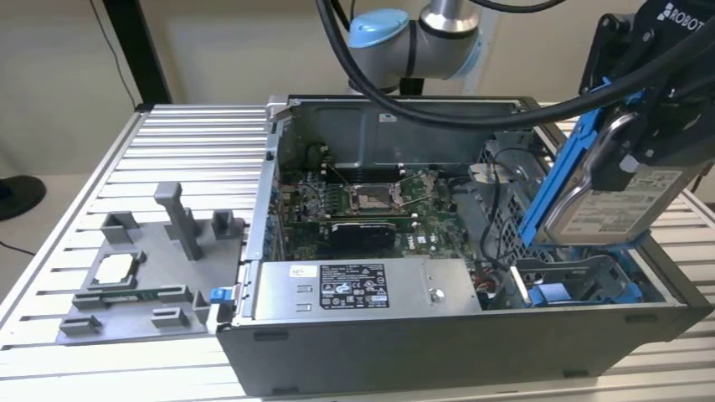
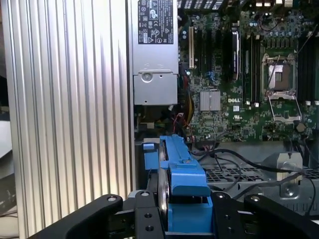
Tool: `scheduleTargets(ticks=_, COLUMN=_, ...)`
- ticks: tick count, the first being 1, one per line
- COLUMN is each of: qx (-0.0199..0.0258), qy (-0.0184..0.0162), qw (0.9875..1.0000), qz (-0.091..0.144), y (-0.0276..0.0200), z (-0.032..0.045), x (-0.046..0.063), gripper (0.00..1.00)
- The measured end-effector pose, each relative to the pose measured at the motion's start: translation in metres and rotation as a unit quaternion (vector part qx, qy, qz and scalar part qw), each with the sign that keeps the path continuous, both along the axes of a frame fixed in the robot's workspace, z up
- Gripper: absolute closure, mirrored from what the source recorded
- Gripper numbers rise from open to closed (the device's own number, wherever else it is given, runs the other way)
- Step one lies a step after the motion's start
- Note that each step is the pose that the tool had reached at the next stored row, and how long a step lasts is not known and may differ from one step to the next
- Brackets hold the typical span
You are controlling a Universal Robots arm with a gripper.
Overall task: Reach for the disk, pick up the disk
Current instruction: 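Pick up the disk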
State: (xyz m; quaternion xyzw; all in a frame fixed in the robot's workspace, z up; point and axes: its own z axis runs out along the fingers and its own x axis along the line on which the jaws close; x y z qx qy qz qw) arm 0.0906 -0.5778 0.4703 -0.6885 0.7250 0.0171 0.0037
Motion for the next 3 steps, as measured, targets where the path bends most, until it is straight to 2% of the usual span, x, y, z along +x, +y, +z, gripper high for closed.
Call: scheduleTargets(ticks=3, qx=0.0000, qy=0.0000, qw=1.0000, qz=-0.001, y=-0.0002, z=0.0000, x=0.0000, gripper=1.00)
